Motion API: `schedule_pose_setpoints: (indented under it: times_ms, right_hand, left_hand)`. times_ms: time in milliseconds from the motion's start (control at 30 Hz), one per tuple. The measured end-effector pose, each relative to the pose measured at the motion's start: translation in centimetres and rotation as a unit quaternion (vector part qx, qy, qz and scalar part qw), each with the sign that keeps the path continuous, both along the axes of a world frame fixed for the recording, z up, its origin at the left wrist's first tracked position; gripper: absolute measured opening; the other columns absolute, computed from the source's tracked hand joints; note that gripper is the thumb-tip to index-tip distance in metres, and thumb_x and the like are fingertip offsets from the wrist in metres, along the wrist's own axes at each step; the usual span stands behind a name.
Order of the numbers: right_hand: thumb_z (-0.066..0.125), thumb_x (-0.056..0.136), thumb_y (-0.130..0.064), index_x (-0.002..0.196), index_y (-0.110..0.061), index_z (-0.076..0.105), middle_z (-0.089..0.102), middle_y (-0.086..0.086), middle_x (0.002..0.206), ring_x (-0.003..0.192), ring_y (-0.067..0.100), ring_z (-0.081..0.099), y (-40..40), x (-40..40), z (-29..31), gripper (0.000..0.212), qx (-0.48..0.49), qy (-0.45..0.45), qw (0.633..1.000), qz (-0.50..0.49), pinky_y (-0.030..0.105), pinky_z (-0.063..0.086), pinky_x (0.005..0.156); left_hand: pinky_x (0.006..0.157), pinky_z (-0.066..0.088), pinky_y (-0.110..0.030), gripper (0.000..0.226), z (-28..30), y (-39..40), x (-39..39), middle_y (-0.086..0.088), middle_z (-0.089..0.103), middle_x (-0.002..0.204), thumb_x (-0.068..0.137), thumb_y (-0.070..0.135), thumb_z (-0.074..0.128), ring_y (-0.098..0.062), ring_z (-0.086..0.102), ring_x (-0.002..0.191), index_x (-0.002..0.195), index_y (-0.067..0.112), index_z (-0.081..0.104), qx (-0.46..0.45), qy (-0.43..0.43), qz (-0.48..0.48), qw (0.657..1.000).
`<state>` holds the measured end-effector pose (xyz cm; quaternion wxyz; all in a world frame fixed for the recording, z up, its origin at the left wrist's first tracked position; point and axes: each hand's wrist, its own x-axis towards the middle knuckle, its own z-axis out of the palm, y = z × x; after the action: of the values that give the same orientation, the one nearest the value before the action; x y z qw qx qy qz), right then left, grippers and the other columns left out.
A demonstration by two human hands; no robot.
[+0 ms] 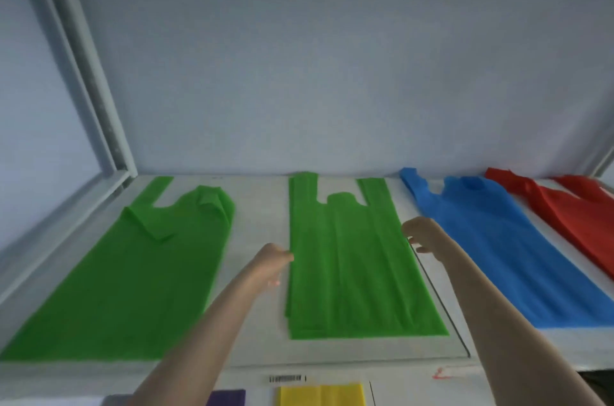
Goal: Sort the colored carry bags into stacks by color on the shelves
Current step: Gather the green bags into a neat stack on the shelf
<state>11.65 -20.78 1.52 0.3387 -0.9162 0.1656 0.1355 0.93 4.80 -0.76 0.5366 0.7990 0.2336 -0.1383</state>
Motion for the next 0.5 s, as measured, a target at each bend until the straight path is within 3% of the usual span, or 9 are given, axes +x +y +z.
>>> schedule_pose_setpoints:
  times_ms: [100, 167, 233, 300, 333, 400, 500]
  right_hand:
    - [0.045, 0.093, -0.006, 0.126, 0.009, 0.047, 0.054, 0.023, 0.128, 0.115, 0.032, 0.056, 0.4, 2.5, -1.1, 0.036, 0.013, -0.015, 1.000, -0.024, 0.043, 0.044, 0.103]
    - [0.047, 0.093, -0.003, 0.125, 0.013, 0.048, 0.056, 0.024, 0.113, 0.106, 0.032, 0.057, 0.4, 3.9, -2.0, 0.036, 0.018, -0.017, 0.999, -0.027, 0.044, 0.044, 0.102]
    - [0.048, 0.093, -0.004, 0.111, 0.013, 0.056, 0.056, 0.020, 0.087, 0.079, 0.029, 0.056, 0.2, 5.1, -3.3, 0.027, 0.031, -0.014, 0.999, -0.021, 0.042, 0.050, 0.085]
    - [0.052, 0.093, -0.009, 0.089, 0.005, 0.057, 0.046, 0.009, 0.067, 0.056, 0.019, 0.043, -0.1, 5.5, -4.1, 0.016, 0.025, -0.009, 0.999, -0.039, 0.033, 0.043, 0.061]
    - [0.054, 0.092, -0.012, 0.087, 0.003, 0.055, 0.045, 0.008, 0.065, 0.054, 0.017, 0.041, -0.4, 6.1, -4.6, 0.016, 0.023, -0.007, 0.998, -0.050, 0.031, 0.041, 0.059]
    - [0.056, 0.091, -0.017, 0.102, 0.005, 0.055, 0.055, 0.015, 0.080, 0.064, 0.021, 0.048, -0.6, 6.9, -5.2, 0.025, 0.047, 0.005, 0.997, -0.057, 0.032, 0.042, 0.064]
    - [0.059, 0.089, -0.022, 0.122, 0.013, 0.046, 0.056, 0.025, 0.110, 0.084, 0.027, 0.051, -1.1, 8.4, -6.0, 0.050, 0.073, 0.043, 0.995, -0.056, 0.033, 0.046, 0.064]
  left_hand:
    - [0.062, 0.040, -0.027, 0.017, -1.4, 0.1, 2.1, -0.005, 0.038, 0.066, 0.092, 0.011, 0.047, -0.016, 0.040, 0.056, 0.076, 0.007, 0.048, -0.074, 0.027, 0.053, 0.996]
    - [0.063, 0.043, -0.029, 0.012, -2.3, -0.1, 3.3, -0.006, 0.040, 0.067, 0.092, 0.011, 0.049, -0.016, 0.043, 0.057, 0.095, 0.000, 0.054, -0.100, 0.034, 0.082, 0.991]
    - [0.057, 0.046, -0.028, 0.026, -2.9, -0.2, 4.4, -0.006, 0.041, 0.069, 0.092, 0.011, 0.049, -0.014, 0.043, 0.058, 0.114, -0.002, 0.052, -0.118, 0.048, 0.100, 0.987]
    - [0.049, 0.041, -0.023, 0.018, -3.2, -0.4, 5.1, -0.004, 0.040, 0.065, 0.092, 0.013, 0.049, -0.013, 0.041, 0.054, 0.103, 0.000, 0.054, -0.111, 0.064, 0.103, 0.986]
    - [0.047, 0.038, -0.021, 0.012, -3.1, -0.5, 5.4, -0.004, 0.040, 0.062, 0.092, 0.013, 0.049, -0.012, 0.039, 0.051, 0.087, 0.002, 0.053, -0.111, 0.068, 0.099, 0.987]
    - [0.044, 0.034, -0.018, 0.028, -3.3, -0.7, 6.0, -0.003, 0.039, 0.057, 0.092, 0.013, 0.050, -0.011, 0.036, 0.047, 0.066, 0.009, 0.044, -0.104, 0.057, 0.107, 0.987]
    - [0.041, 0.032, -0.017, 0.020, -3.7, -1.4, 6.7, -0.003, 0.045, 0.063, 0.092, 0.015, 0.051, -0.010, 0.040, 0.051, 0.073, 0.007, 0.050, -0.070, 0.048, 0.080, 0.993]
